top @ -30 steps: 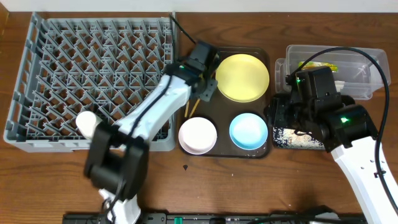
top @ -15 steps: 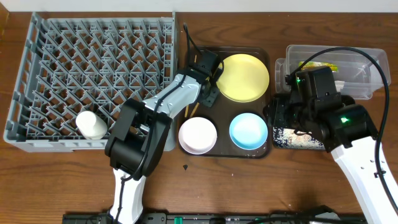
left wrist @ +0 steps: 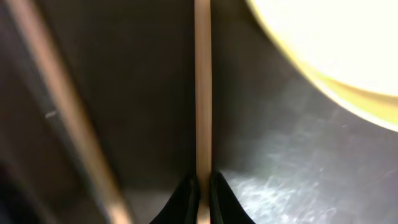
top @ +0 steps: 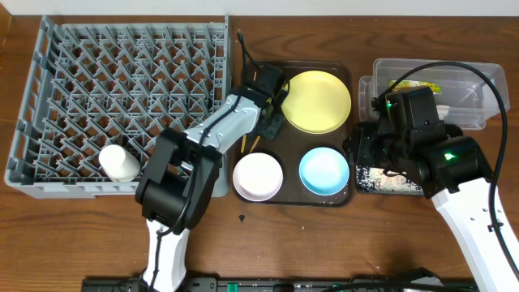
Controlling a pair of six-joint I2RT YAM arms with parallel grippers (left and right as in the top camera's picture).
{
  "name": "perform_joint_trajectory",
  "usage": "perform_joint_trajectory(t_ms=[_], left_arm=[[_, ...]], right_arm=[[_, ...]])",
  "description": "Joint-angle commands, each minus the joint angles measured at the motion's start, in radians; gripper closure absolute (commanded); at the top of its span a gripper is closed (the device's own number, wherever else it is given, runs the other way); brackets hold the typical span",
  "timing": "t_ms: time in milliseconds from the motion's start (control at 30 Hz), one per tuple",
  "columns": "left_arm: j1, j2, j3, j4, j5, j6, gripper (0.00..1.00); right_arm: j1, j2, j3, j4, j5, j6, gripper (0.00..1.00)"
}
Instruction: Sort waste into correct bins and load items into the dishwasher
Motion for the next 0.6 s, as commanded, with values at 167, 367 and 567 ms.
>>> perform_joint_trajectory(t_ms=[167,367,567], left_arm=[[0.067,-0.27,-0.006,-0.02,-0.015,-0.064,0.92],[0.074,-0.379,-0.006,-0.08,-0.125,-0.064,0.92],[0.122,-0.361,-0.019,-0.14,-0.225,-0.074,0.92]], right_arm=[[-0.004,-0.008,0.003,-0.003,-0.005,0.015,0.44],[-0.004,-0.008,0.003,-0.006,-0.005,0.015,0.44],[-0.004,-0.008,0.003,-0.006,-0.008,0.015,0.44]])
